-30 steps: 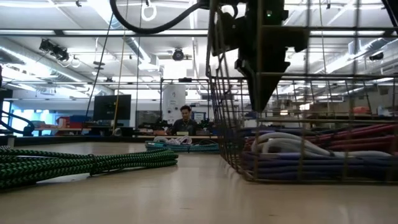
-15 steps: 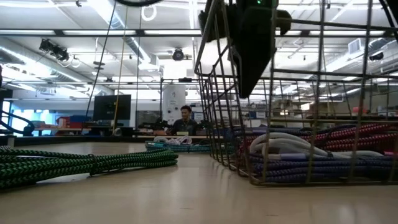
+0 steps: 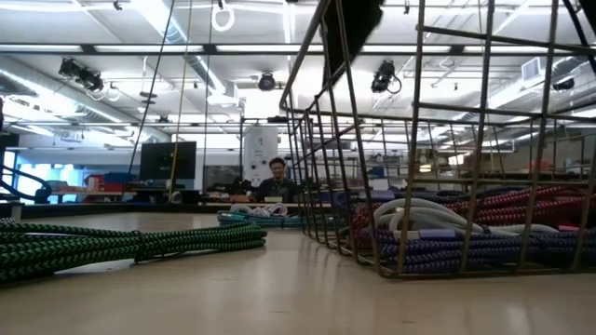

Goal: Pick and place USB-C Cables
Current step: Adjust the wire basket

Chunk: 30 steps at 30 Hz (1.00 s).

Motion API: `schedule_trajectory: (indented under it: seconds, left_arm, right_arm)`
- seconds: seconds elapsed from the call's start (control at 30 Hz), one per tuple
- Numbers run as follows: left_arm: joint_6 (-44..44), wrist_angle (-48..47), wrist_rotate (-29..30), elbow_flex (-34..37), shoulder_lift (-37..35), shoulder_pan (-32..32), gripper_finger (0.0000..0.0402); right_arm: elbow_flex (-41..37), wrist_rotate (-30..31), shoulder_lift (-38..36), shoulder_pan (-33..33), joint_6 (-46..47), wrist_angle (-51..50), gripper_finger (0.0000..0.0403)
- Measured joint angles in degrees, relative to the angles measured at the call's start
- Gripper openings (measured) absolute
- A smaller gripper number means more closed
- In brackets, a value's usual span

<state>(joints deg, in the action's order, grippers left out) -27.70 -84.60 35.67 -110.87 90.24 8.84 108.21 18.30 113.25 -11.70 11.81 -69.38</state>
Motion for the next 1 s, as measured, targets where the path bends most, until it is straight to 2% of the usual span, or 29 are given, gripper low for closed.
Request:
schedule_trajectory:
  seconds: [0.2,0.4,0.47,0.53,0.6,0.67,0.73,0.87,1.0]
  left_arm:
    - [0.09,-0.22,0.04,-0.01,0.0,-1.71,0.0005]
    - [1.46,-0.98,0.06,0.0,0.0,-4.28,0.0005]
    - [1.84,-0.98,0.04,0.0,0.0,-5.22,0.0005]
    - [2.77,-1.04,0.08,-0.02,0.0,-6.11,0.0005]
    - [3.28,-0.87,0.06,-0.02,0.0,-6.85,0.0005]
    - [3.48,-0.79,0.08,-0.02,0.0,-7.56,0.0005]
    - [3.58,-0.62,0.08,-0.02,0.0,-8.15,0.0005]
    - [3.46,-0.63,0.08,-0.02,0.0,-8.8,0.0005]
    - [2.64,-0.28,0.08,-0.02,0.0,-8.8,0.0005]
  right_arm:
    - [13.3,9.49,0.0,0.28,-2.44,-8.15,0.0156]
    - [26.49,23.41,-0.07,1.04,-3.4,-21.08,0.0156]
    - [26.18,26.81,-2.6,1.86,-4.11,-19.48,0.0156]
    - [25.74,27.05,-5.28,3.31,-4.03,-19.22,0.0156]
    - [25.21,26.89,-7.81,5.12,1.64,-21.09,0.0154]
    - [23.35,24.04,-10.24,6.97,4.42,-20.53,0.0142]
    - [21.29,21.23,-11.73,8.71,4.89,-20.58,0.0114]
    - [14.74,14.59,-14.26,12.03,5.43,-20.5,0.002]
    - [5.45,11.88,-14.94,14.54,4.83,-19.82,0.0006]
